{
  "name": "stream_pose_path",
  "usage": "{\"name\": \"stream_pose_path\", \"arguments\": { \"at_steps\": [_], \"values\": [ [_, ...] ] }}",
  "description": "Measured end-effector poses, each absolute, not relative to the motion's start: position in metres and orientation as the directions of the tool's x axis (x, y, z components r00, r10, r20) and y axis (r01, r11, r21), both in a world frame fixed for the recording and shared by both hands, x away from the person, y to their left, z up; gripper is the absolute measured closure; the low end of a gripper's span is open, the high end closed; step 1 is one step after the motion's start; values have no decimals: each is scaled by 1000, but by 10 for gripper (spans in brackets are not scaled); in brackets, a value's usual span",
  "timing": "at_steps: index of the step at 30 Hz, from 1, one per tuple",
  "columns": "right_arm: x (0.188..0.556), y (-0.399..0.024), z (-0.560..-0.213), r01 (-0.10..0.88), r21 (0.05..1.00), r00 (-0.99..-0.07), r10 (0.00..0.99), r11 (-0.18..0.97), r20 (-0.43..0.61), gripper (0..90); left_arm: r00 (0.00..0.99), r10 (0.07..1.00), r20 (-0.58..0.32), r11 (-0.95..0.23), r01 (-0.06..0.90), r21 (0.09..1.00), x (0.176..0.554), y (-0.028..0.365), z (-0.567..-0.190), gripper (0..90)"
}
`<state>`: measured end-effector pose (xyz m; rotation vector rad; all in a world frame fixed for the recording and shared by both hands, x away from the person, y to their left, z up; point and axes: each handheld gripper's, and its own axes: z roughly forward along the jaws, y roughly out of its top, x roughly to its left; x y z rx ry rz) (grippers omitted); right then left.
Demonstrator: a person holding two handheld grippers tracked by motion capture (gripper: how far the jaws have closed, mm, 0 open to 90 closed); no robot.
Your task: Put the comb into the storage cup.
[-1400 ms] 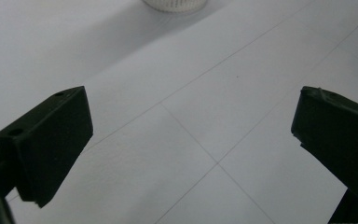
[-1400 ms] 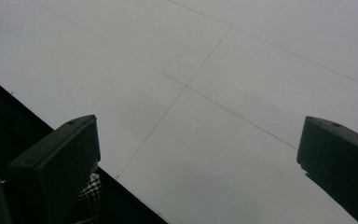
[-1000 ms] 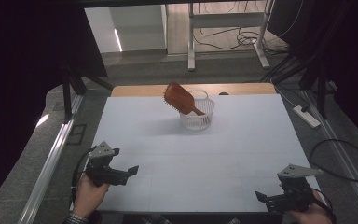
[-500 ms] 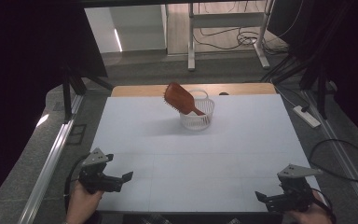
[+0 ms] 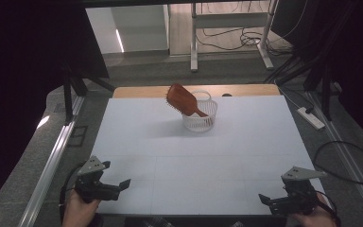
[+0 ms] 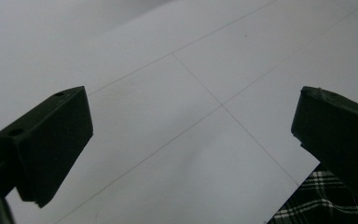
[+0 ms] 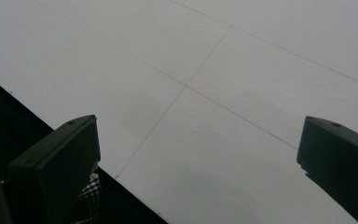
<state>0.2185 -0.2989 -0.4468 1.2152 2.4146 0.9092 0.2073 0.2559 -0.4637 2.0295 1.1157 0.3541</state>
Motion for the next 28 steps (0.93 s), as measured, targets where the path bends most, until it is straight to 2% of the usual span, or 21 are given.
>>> {"name": "stream_pose_path", "arguments": {
  "at_steps": [28],
  "values": [
    [219, -298, -447, 617, 646, -602, 798, 449, 20, 0, 544, 834, -88, -336, 628, 701, 196, 259, -468, 0]
  ]
}}
